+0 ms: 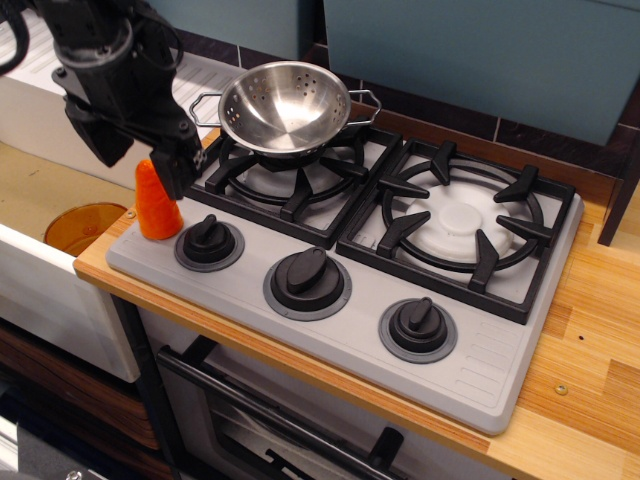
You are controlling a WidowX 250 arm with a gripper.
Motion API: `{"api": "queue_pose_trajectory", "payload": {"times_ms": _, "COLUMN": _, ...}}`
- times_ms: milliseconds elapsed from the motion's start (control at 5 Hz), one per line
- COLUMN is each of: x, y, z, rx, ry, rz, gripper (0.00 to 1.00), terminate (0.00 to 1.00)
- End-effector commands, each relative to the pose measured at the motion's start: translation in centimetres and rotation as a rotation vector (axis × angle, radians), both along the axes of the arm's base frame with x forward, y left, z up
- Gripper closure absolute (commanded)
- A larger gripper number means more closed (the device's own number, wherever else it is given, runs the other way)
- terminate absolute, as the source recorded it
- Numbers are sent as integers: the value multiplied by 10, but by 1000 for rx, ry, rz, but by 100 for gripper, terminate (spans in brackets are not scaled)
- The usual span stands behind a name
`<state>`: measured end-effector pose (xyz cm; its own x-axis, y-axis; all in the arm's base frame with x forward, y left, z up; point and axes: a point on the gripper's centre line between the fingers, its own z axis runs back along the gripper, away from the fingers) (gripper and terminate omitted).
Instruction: End effector transition from pot or pan to object
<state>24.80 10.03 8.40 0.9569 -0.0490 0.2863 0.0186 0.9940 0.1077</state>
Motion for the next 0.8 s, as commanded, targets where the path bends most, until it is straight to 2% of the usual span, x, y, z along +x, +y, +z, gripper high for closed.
{"api": "queue_pose_trajectory", "payload": {"times_ms": 0, "x": 12, "y": 0, "z": 4, "rx": 38, "ry": -95, "rz": 4, "gripper": 0, "terminate": 0}}
{"api": "queue_pose_trajectory", "payload": {"times_ms": 200, "x": 26, "y": 9, "z": -17, "rx": 25, "ry": -153, "rz": -42, "gripper": 0, "terminate": 0}}
{"api": "queue_pose_trajectory", "payload": {"times_ms": 400, "x": 31, "y": 21, "z": -15, "rx": 38, "ry": -156, "rz": -73, "gripper": 0, "terminate": 0}}
{"api": "queue_pose_trajectory", "payload": {"times_ms": 600, "x": 31, "y": 27, "z": -12, "rx": 29, "ry": -148, "rz": -78, "gripper": 0, "terminate": 100}}
